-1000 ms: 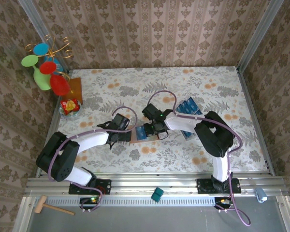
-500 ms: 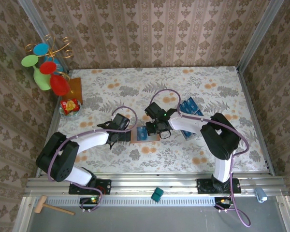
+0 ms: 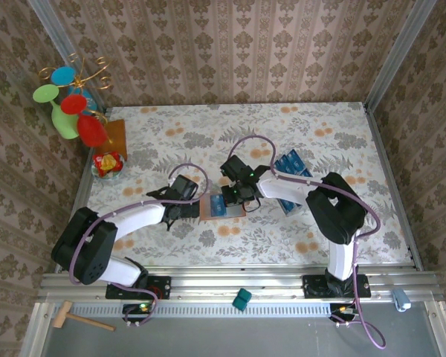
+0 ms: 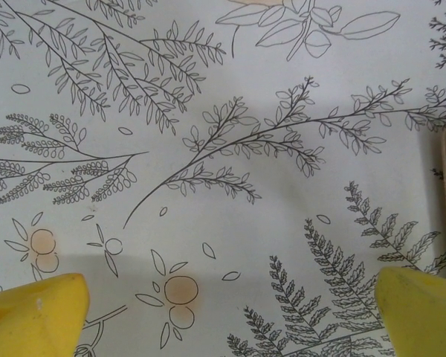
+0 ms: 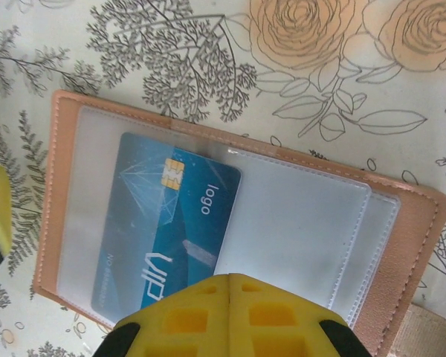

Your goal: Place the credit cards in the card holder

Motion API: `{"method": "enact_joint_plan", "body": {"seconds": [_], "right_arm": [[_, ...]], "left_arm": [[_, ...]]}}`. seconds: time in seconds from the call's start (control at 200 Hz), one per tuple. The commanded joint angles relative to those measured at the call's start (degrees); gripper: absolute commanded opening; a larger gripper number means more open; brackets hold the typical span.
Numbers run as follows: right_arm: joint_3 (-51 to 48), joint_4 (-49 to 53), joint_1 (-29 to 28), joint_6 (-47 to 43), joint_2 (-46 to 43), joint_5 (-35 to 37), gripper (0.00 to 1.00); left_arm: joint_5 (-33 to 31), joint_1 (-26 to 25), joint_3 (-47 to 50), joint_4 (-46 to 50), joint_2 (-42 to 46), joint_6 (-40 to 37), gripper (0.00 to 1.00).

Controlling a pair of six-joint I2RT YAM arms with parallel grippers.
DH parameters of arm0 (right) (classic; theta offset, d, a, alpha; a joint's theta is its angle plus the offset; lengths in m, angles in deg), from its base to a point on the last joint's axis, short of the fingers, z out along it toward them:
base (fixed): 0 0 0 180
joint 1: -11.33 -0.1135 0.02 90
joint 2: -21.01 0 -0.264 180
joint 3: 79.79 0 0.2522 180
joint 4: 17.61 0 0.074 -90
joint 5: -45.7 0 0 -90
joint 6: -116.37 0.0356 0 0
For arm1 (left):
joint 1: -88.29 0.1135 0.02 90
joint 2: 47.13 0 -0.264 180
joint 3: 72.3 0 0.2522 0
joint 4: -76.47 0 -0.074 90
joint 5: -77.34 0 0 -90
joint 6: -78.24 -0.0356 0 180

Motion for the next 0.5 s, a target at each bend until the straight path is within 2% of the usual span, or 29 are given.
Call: {"method": "enact_joint_plan", "body": {"seconds": [0.0, 0.495], "right_arm": [[1.3, -0.3, -0.4, 0.9, 1.7, -1.2, 0.02], [1.8, -1.2, -0.7, 1.5, 3.7, -2.4, 0.01]], "left_arm": [[0.3, -0.2, 0.9, 0.0, -0.6, 1.1, 1.00], [1.3, -0.3, 0.5, -2.0, -3.7, 0.3, 1.00]]}}
